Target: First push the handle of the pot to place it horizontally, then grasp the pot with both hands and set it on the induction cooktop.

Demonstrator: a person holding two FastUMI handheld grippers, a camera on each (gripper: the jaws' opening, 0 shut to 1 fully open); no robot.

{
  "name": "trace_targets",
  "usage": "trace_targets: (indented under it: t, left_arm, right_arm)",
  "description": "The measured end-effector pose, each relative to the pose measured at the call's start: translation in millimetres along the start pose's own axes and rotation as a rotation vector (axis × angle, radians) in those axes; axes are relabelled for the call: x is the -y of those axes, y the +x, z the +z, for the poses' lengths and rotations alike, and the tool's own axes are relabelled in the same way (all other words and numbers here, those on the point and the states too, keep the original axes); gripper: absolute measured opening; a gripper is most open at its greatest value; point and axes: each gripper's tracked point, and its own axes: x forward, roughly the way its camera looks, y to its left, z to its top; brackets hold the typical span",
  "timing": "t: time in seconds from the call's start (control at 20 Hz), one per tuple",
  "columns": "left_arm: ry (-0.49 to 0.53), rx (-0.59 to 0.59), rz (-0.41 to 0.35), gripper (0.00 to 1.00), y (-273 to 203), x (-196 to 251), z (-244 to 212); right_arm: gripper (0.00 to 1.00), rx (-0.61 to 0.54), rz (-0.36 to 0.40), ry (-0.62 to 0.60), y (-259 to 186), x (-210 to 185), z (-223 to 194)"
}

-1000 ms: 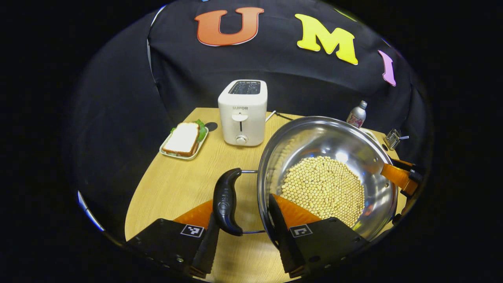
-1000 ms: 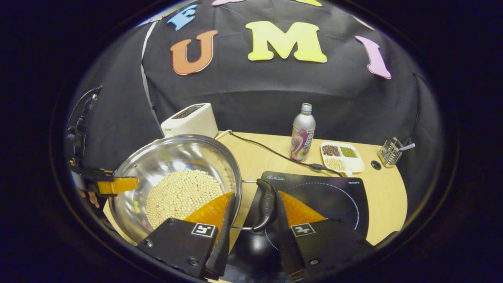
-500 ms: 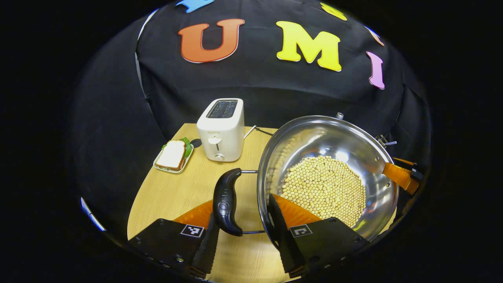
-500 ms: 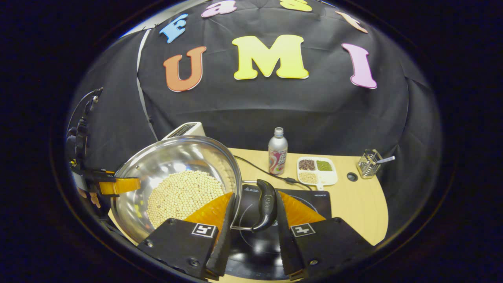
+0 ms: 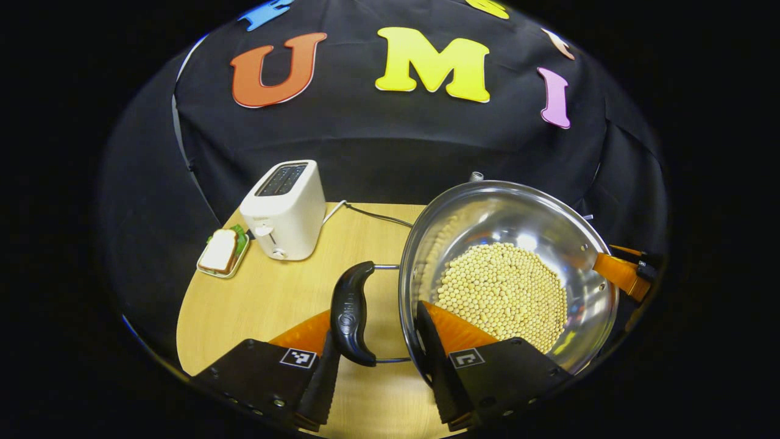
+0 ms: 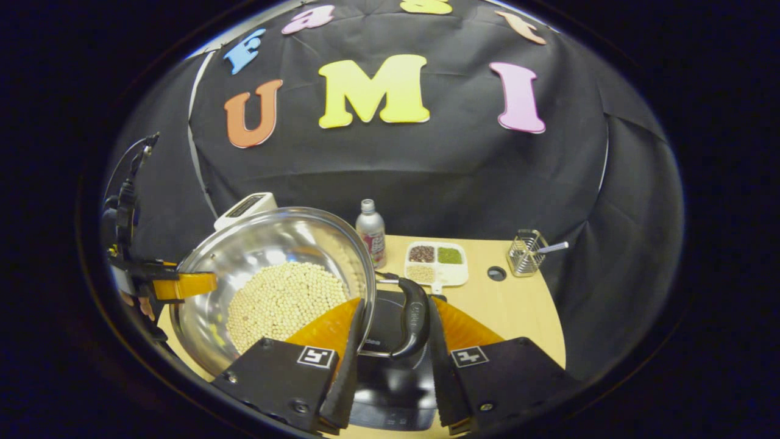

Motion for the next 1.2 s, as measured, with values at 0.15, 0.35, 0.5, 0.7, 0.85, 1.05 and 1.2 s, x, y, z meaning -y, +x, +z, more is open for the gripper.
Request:
trace_targets:
  t: [0.15, 0.35, 0.5, 0.7, 0.85, 1.05, 1.2]
  left_arm:
    - [0.017, -0.016, -0.021, 0.64, 15.1, 20.1, -1.9]
    - [0.033, -0.047, -0.045, 0.64, 36.0, 39.1, -9.8]
    - [0.049, -0.062, -0.05, 0.64, 50.7, 46.9, -14.4]
    - [0.052, -0.073, -0.062, 0.64, 71.3, 56.3, -19.9]
    - [0.051, -0.071, -0.063, 0.64, 84.2, 58.5, -24.0]
    - [0.039, -0.072, -0.073, 0.74, 101.1, 60.5, -34.1]
    - [0.029, -0.069, -0.085, 0.64, 112.7, 63.1, -43.5]
  right_arm:
    - [0.56, -0.009, -0.02, 0.014, 2.1, 23.1, -6.8]
    - [0.56, -0.024, -0.04, 0.038, 14.5, 46.7, -21.6]
    - [0.53, -0.043, -0.046, 0.058, 27.3, 59.4, -33.7]
    - [0.53, -0.036, -0.062, 0.071, 40.2, 71.1, -42.4]
    - [0.53, -0.037, -0.07, 0.071, 53.5, 78.1, -52.2]
    - [0.55, -0.019, -0.075, 0.071, 67.4, 82.7, -62.5]
    - [0.55, -0.019, -0.08, 0.076, 77.0, 84.1, -76.9]
